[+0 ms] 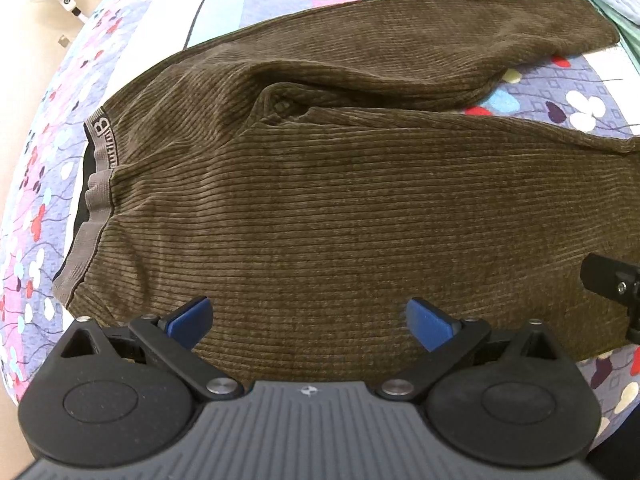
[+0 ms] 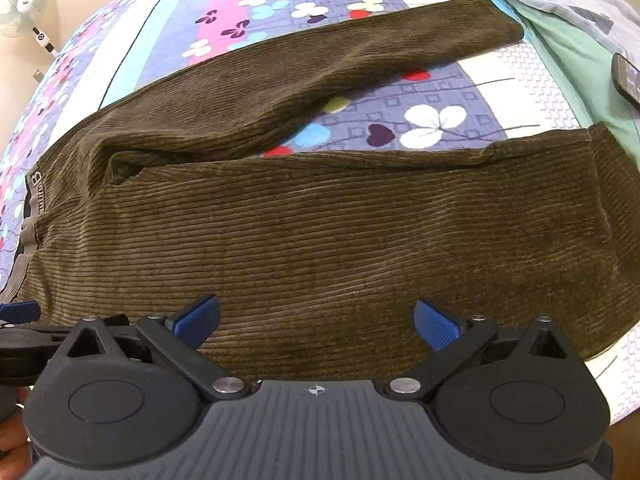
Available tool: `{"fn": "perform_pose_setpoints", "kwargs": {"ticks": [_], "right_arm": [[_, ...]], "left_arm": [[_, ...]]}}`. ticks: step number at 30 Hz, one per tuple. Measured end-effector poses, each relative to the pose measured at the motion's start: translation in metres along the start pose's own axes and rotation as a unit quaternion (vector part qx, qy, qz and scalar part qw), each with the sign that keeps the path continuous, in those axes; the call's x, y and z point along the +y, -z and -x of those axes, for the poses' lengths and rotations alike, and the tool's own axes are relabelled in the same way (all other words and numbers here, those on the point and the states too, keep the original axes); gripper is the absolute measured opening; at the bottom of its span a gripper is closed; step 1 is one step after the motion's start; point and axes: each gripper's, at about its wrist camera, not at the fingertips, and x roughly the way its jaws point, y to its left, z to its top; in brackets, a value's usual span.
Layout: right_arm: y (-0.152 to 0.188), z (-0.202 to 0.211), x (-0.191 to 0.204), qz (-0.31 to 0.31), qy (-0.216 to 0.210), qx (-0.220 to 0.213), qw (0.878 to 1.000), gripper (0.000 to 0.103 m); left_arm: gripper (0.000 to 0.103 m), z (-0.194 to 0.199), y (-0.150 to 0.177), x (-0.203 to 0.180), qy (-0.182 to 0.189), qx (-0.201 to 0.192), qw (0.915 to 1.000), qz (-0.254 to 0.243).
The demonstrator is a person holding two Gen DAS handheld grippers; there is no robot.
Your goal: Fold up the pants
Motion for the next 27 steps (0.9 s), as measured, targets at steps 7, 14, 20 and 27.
{"fn": "perform_pose_setpoints", "kwargs": {"ticks": [7, 14, 20, 27], "right_arm": [[-0.002, -0.003, -0.002, 0.002, 0.005, 0.004, 1.000, 0.102], [-0.003, 0.002, -0.023, -0.006, 0.010, 0.015, 1.000, 0.102], [-0.007, 0.033, -0.036, -0.024, 0.034, -0.051, 0.998, 0.102], [0.007, 0.096, -0.015, 0.009, 0.018, -0.115, 0.993, 0.102]], "left_arm": [[0.103, -0.004, -0.003, -0.006, 0.001, 0.002, 1.0000, -0.006], [0.103, -0.002, -0.004, -0.024, 0.014, 0.001, 0.9995, -0.027], [0.103, 0.026, -0.004, -0.027, 0.014, -0.037, 0.9989, -0.022], [0.103, 0.086, 0.014, -0.007, 0.002, -0.098, 0.9952, -0.001]]}}
